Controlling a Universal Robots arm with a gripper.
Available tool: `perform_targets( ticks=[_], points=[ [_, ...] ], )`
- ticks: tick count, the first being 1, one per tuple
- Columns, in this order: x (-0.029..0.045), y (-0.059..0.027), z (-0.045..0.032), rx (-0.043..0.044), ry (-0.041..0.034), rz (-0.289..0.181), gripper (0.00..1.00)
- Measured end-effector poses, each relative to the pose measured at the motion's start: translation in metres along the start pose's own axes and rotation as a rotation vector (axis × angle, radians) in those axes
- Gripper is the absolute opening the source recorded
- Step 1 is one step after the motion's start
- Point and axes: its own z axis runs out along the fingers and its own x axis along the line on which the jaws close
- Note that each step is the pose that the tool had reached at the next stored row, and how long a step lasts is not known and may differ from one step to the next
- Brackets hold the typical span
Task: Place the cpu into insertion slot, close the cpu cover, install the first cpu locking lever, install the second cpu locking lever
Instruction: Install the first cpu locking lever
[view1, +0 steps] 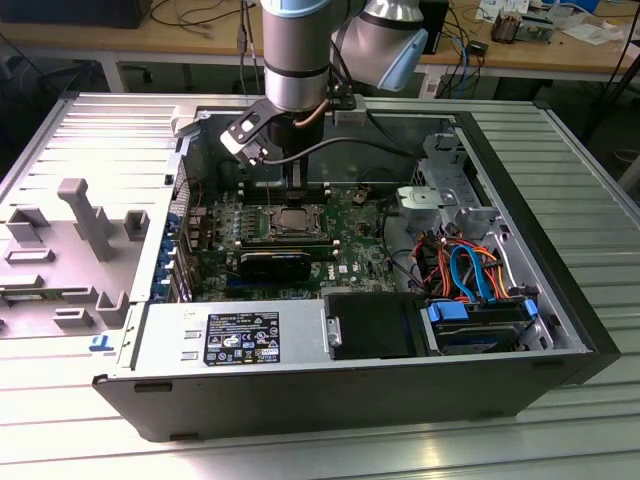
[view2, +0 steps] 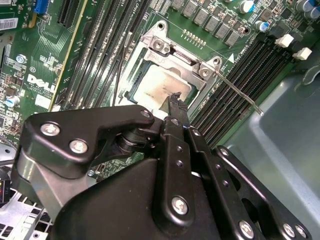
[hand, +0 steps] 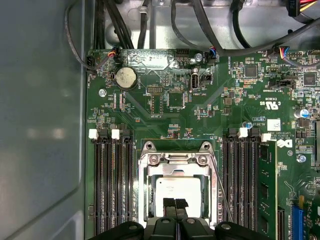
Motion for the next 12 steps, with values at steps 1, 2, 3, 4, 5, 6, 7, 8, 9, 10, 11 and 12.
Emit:
perform_targets(
  ticks=[1, 2, 3, 4, 5, 6, 7, 8, 9, 10, 11, 12],
  points=[
    [0.0000, 0.0000, -0.0001, -0.0001, 0.0002, 0.000, 0.11],
    [0.0001, 0.0001, -0.0003, -0.0001, 0.0004, 0.000, 0.11],
    [0.0000, 0.0000, -0.0007, 0.0000, 0.0002, 0.000, 0.11],
    [0.0001, 0.0001, -0.0010, -0.0002, 0.0006, 0.000, 0.11],
    [0.0001, 0.0001, -0.0010, -0.0002, 0.0007, 0.000, 0.11],
    [0.0000, 0.0000, -0.0011, -0.0001, 0.0006, 0.000, 0.11],
    [0.0000, 0.0000, -0.0011, 0.0000, 0.0008, 0.000, 0.11],
    [0.0000, 0.0000, -0.0012, -0.0001, 0.0009, 0.000, 0.11],
    [0.0000, 0.0000, -0.0013, 0.0000, 0.0010, 0.000, 0.11],
    [0.0000, 0.0000, -0.0015, 0.0000, 0.0009, 0.000, 0.11],
    [0.0000, 0.0000, -0.0020, 0.0001, 0.0007, 0.000, 0.11],
    [0.0000, 0.0000, -0.0023, 0.0000, 0.0009, 0.000, 0.11]
  ],
)
